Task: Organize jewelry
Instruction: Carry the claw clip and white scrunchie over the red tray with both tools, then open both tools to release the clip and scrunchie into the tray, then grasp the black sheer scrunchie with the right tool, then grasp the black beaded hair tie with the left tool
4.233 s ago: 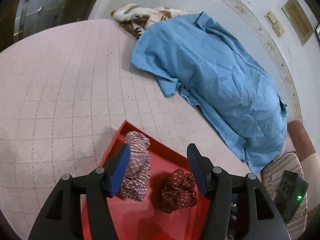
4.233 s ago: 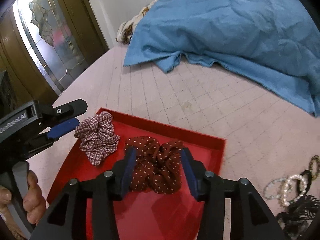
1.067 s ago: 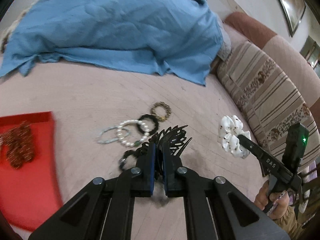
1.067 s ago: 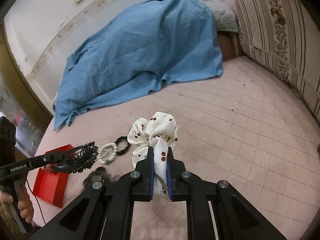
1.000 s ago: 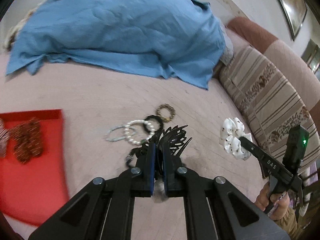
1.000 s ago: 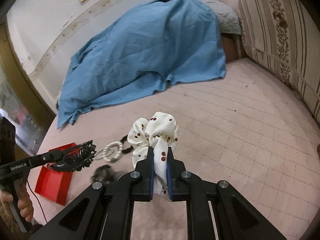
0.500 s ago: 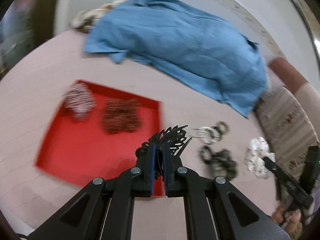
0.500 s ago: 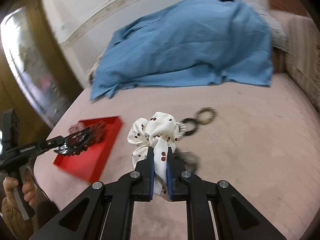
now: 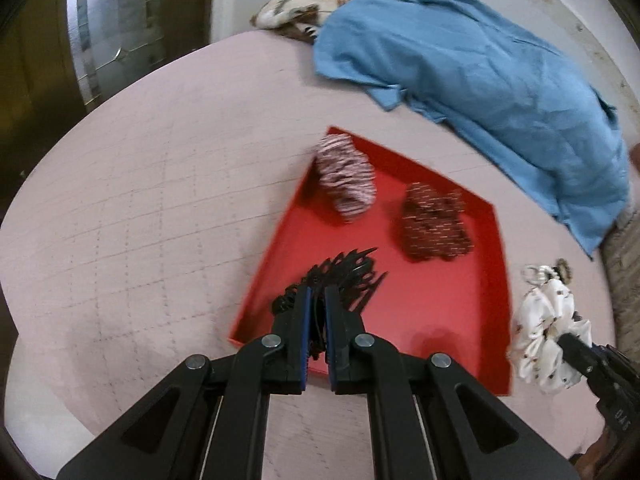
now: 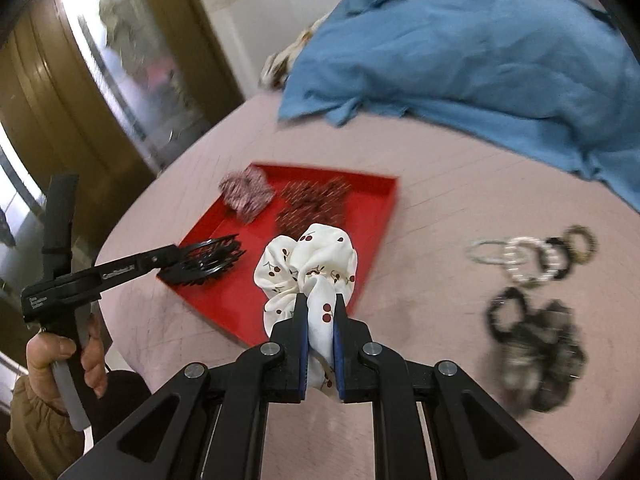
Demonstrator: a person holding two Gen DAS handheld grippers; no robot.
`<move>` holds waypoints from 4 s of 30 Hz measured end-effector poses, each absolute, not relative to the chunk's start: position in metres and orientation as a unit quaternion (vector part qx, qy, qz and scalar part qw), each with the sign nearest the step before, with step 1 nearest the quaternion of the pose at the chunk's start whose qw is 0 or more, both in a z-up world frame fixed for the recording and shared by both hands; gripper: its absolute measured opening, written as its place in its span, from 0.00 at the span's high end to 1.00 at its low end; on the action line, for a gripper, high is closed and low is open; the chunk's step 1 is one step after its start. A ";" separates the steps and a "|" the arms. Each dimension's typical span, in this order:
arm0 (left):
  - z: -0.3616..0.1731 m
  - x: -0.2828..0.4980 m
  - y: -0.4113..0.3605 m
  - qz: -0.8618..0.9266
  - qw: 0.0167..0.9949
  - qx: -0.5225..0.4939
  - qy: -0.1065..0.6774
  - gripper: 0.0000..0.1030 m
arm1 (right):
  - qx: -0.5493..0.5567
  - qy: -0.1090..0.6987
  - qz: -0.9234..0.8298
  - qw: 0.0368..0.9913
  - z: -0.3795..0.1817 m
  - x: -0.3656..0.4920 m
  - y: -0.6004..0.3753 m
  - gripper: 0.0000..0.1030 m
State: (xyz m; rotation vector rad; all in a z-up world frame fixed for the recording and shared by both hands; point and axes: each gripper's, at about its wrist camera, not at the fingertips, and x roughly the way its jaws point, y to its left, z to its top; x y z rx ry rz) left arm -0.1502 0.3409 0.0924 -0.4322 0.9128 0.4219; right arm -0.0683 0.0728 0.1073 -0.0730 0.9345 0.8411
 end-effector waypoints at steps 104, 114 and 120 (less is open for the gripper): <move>0.018 0.035 0.060 -0.010 0.858 -0.096 0.505 0.54 | 0.123 0.420 0.208 0.875 0.016 0.004 -0.167 0.57; 0.026 0.026 0.063 -0.023 0.846 -0.135 0.516 0.88 | 0.140 0.435 0.204 0.866 0.011 0.004 -0.168 0.82; 0.054 0.002 0.067 -0.037 0.853 -0.159 0.496 0.88 | 0.148 0.428 0.195 0.870 0.021 -0.006 -0.173 0.83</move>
